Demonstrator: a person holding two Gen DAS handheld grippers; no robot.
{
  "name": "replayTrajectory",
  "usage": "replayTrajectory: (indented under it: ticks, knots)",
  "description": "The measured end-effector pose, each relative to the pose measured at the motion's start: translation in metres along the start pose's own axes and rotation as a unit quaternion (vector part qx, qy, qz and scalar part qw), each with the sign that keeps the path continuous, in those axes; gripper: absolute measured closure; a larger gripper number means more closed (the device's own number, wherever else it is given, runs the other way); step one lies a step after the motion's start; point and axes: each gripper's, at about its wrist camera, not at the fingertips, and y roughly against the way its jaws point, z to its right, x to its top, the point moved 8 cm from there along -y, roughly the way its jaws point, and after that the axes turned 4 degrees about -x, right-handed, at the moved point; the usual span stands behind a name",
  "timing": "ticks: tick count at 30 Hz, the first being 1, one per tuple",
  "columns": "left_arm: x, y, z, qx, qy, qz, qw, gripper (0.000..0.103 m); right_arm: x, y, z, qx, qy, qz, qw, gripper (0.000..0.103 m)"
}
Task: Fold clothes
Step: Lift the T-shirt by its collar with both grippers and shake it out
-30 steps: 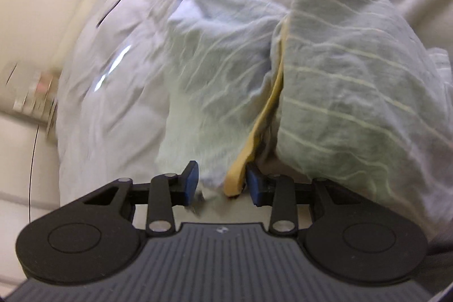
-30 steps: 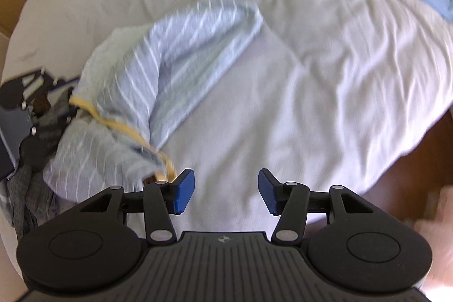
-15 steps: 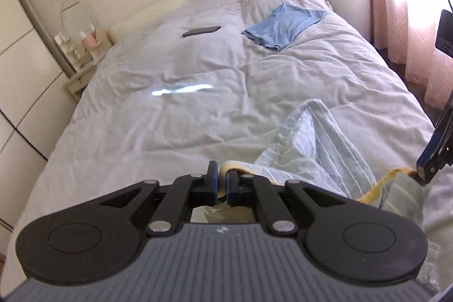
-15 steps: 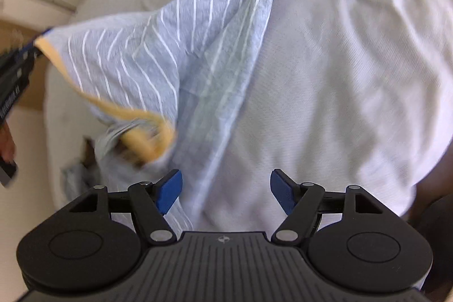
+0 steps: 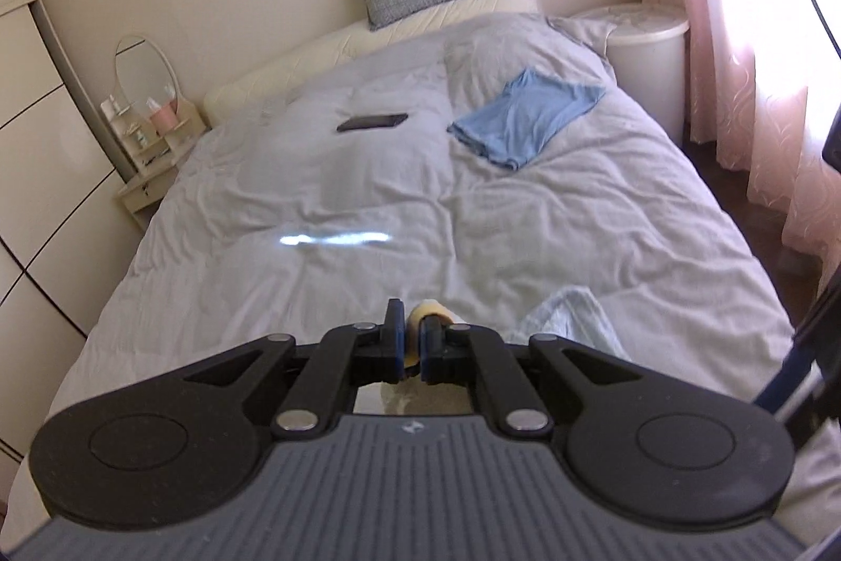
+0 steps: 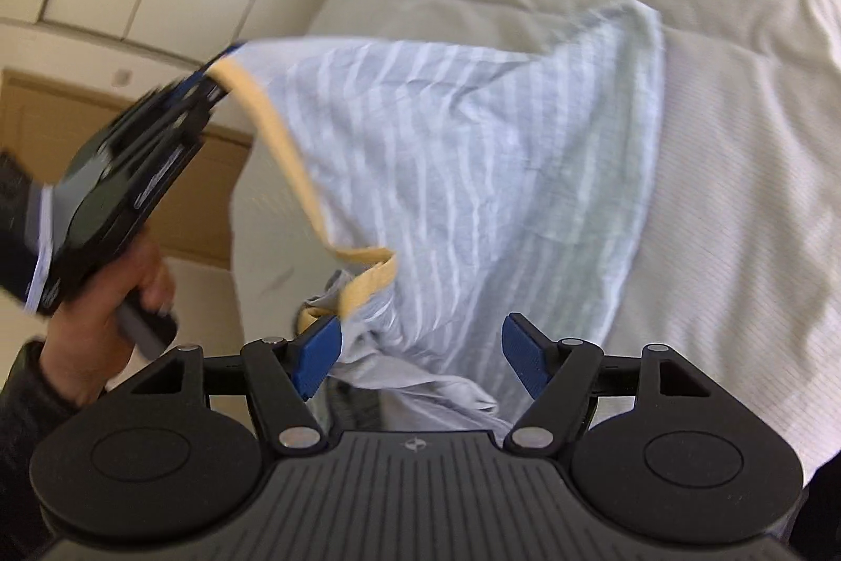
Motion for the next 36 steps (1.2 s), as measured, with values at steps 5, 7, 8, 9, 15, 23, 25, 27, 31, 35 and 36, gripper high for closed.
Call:
replayTrajectory:
  ticks: [5,7,8,9,15,23,25,27,31,35,36]
  knots:
    - [0.011,0.003,-0.002,0.002,0.001,0.007,1.0000,0.099,-0.002,-0.020,-0.017,0.019,0.021,-0.007,1.000,0.032]
    - [0.012,0.006,-0.005,0.006,0.006,0.008,0.9999,0.099,-0.003,-0.025,-0.015,0.007,0.034,-0.007,0.999,0.032]
    - [0.012,0.007,-0.008,0.010,0.008,0.006,0.9999,0.099,-0.003,-0.028,-0.014,0.000,0.041,-0.008,0.999,0.032]
    - [0.011,0.008,-0.011,0.015,0.010,0.004,0.9998,0.099,-0.003,-0.030,-0.013,-0.006,0.048,-0.008,0.999,0.033]
    - [-0.003,0.019,-0.031,0.039,0.032,-0.004,0.9987,0.099,-0.004,-0.045,-0.006,-0.044,0.089,-0.010,0.995,0.093]
    - [-0.005,0.050,-0.044,0.065,0.064,0.002,0.9958,0.099,0.013,-0.027,0.003,-0.108,0.160,0.013,0.981,0.098]
    - [0.002,0.062,-0.043,0.073,0.070,0.011,0.9948,0.099,0.027,-0.001,0.005,-0.128,0.186,0.031,0.974,0.099]
    - [0.014,0.075,-0.041,0.082,0.076,0.022,0.9935,0.099,0.043,0.028,-0.001,-0.143,0.214,0.051,0.965,0.099]
    - [0.037,0.104,-0.034,0.107,0.092,0.038,0.9893,0.099,0.065,0.095,-0.031,-0.160,0.276,0.094,0.943,0.100]
    - [0.067,0.136,-0.020,0.142,0.095,0.047,0.9842,0.099,0.086,0.132,-0.062,-0.178,0.345,0.129,0.913,0.100]
    - [0.076,0.145,-0.015,0.152,0.094,0.047,0.9827,0.099,0.088,0.143,-0.069,-0.177,0.362,0.137,0.905,0.100]
